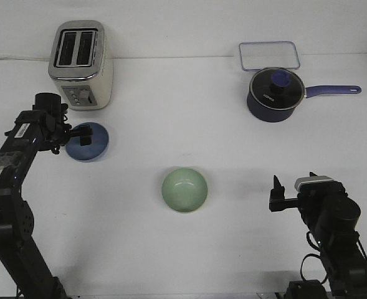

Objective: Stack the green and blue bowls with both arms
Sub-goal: 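Grasp the rim of the light blue bowl with the left gripper, then carry the blue bowl over the green bowl and lower it inside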

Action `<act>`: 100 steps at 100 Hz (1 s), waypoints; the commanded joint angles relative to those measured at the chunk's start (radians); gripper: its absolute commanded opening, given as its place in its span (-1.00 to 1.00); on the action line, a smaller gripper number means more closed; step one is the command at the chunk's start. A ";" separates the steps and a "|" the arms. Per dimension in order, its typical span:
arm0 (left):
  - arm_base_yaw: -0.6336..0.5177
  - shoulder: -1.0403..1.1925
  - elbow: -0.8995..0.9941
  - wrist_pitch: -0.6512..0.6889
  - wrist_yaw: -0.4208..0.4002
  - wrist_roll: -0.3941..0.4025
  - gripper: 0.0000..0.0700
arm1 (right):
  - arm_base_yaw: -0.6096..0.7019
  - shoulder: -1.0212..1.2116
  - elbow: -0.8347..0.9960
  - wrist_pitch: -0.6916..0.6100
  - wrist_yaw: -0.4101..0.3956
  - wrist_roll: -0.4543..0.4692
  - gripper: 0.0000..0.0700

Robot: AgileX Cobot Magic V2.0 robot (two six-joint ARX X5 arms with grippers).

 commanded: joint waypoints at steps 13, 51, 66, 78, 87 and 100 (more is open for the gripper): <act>0.002 0.027 0.021 -0.002 -0.003 0.005 -0.14 | 0.002 0.002 0.005 0.014 0.001 -0.012 0.87; 0.002 0.010 0.039 -0.061 0.078 0.005 -0.98 | 0.002 0.002 0.005 0.014 0.001 -0.012 0.87; 0.000 -0.055 0.064 -0.092 0.248 0.005 -0.98 | 0.002 0.002 0.005 0.014 0.001 -0.012 0.87; -0.024 -0.138 0.064 -0.090 0.330 -0.016 -0.98 | 0.002 0.002 0.005 0.014 0.002 -0.012 0.87; -0.053 -0.197 0.064 -0.096 0.362 -0.023 -0.98 | 0.002 0.002 0.005 0.021 0.002 -0.012 0.87; -0.127 -0.249 0.064 -0.140 0.369 -0.027 -0.98 | 0.002 0.002 0.005 0.041 0.001 -0.012 0.87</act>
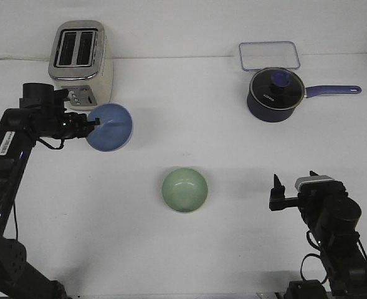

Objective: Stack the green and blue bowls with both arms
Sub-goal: 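Carry the blue bowl over the green bowl and lower it inside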

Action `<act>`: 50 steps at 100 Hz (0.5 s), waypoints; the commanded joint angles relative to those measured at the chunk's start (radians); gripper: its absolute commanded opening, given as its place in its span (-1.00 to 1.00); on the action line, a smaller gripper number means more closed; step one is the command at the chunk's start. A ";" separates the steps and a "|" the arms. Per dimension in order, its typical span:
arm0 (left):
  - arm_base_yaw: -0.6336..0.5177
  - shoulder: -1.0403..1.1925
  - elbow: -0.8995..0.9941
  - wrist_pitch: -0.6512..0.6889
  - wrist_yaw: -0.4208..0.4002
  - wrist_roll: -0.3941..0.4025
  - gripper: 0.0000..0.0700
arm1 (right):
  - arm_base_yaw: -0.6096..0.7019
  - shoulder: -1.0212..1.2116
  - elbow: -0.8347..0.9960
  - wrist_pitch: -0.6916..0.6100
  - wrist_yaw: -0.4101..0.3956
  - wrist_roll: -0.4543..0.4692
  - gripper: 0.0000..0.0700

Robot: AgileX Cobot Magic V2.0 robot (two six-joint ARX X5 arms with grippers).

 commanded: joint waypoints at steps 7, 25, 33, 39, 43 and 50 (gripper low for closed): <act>-0.086 0.007 0.013 -0.049 0.005 -0.006 -0.98 | 0.002 0.002 0.005 0.019 0.001 -0.012 0.87; -0.250 0.009 0.009 -0.071 0.003 0.002 -0.98 | 0.002 0.002 0.005 0.019 0.001 -0.011 0.87; -0.320 0.012 0.009 -0.074 -0.008 0.003 -0.98 | 0.002 0.002 0.005 0.018 0.001 -0.011 0.87; -0.373 0.014 0.009 -0.074 -0.024 0.003 -0.98 | 0.002 0.002 0.005 0.018 0.001 -0.011 0.87; -0.406 0.018 0.009 -0.073 -0.039 0.003 -0.98 | 0.002 0.002 0.005 0.017 0.001 -0.011 0.87; -0.454 0.030 0.009 -0.073 -0.066 0.005 -0.98 | 0.002 0.002 0.005 0.016 0.001 -0.011 0.87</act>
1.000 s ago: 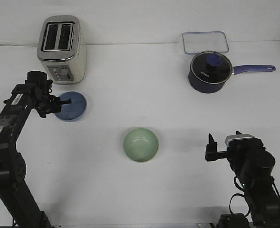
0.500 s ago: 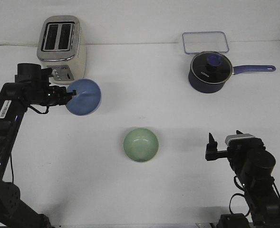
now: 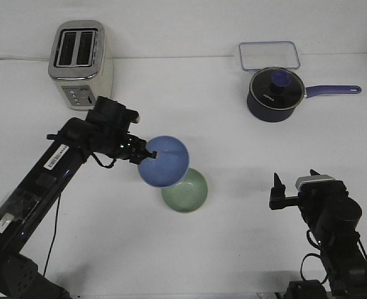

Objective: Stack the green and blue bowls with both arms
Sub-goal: 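Carry the blue bowl over the green bowl and lower it inside, then open the left gripper and pull it back from the bowls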

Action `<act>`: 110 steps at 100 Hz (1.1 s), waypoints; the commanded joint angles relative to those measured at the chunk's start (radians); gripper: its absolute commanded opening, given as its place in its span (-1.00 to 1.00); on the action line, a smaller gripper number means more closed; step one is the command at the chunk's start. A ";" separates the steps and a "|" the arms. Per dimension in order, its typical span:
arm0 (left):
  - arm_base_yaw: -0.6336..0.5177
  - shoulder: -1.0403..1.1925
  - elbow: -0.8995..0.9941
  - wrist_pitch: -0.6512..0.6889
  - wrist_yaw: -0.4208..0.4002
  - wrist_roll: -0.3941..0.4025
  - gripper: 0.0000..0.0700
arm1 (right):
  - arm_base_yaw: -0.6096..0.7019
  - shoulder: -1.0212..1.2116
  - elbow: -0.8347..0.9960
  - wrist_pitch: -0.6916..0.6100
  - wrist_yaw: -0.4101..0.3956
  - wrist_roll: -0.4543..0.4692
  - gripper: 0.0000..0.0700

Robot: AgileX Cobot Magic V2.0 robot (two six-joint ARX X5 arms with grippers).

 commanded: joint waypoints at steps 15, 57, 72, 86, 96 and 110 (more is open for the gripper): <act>-0.096 0.071 0.016 0.007 -0.037 0.005 -0.98 | 0.002 0.002 0.005 0.005 0.000 -0.011 0.87; -0.151 0.196 0.016 0.005 -0.036 0.005 -0.98 | 0.002 0.002 0.005 -0.002 0.000 -0.011 0.87; -0.159 0.200 0.016 0.010 -0.036 0.005 -0.94 | 0.002 0.002 0.005 -0.001 0.000 -0.011 0.87; -0.161 0.200 0.016 0.009 -0.036 0.004 -0.16 | 0.002 0.002 0.005 -0.001 0.000 -0.011 0.87; -0.163 0.200 0.016 0.010 -0.033 0.004 0.34 | 0.002 0.002 0.005 -0.001 0.000 -0.011 0.87; -0.163 0.197 0.017 0.018 -0.026 0.005 0.35 | 0.002 0.002 0.005 -0.001 0.000 -0.011 0.87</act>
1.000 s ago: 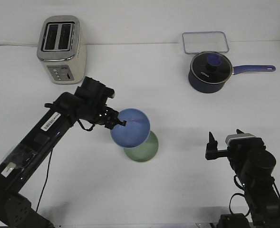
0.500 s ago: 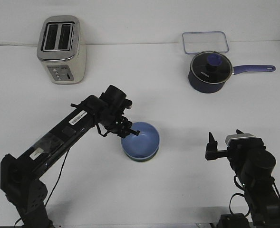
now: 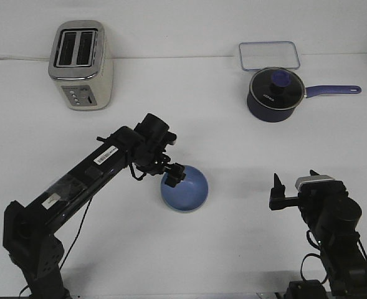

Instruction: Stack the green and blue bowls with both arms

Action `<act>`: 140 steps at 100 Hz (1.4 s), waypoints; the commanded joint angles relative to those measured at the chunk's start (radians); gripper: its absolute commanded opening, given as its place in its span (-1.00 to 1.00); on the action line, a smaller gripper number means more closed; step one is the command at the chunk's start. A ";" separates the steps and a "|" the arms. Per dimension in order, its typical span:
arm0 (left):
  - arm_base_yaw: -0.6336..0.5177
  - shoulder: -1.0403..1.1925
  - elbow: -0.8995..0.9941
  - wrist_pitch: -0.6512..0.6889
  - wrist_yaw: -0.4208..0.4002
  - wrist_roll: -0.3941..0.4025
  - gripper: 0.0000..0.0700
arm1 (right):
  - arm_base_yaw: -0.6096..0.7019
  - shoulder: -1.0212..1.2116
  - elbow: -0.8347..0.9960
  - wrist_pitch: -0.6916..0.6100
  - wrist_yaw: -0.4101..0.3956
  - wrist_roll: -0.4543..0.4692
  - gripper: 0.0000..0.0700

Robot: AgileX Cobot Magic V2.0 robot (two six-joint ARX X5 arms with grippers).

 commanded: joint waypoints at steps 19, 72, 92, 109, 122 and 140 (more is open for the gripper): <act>0.005 -0.045 0.019 -0.002 0.002 0.036 0.35 | 0.002 0.002 0.005 0.006 0.000 -0.011 0.87; 0.229 -0.417 0.014 0.035 -0.194 0.085 0.34 | 0.002 0.002 0.005 0.010 0.000 -0.011 0.87; 0.372 -0.537 -0.097 0.107 -0.194 0.080 0.34 | 0.002 0.002 0.005 0.011 0.000 -0.011 0.87; 0.451 -0.691 -0.309 0.261 -0.194 0.060 0.34 | 0.002 0.002 0.005 0.029 0.000 -0.011 0.87; 0.462 -0.840 -0.512 0.410 -0.195 0.052 0.34 | 0.002 0.002 0.005 0.041 0.000 -0.011 0.87; 0.462 -1.043 -0.783 0.567 -0.195 0.026 0.34 | 0.002 0.002 0.005 0.041 0.000 -0.011 0.87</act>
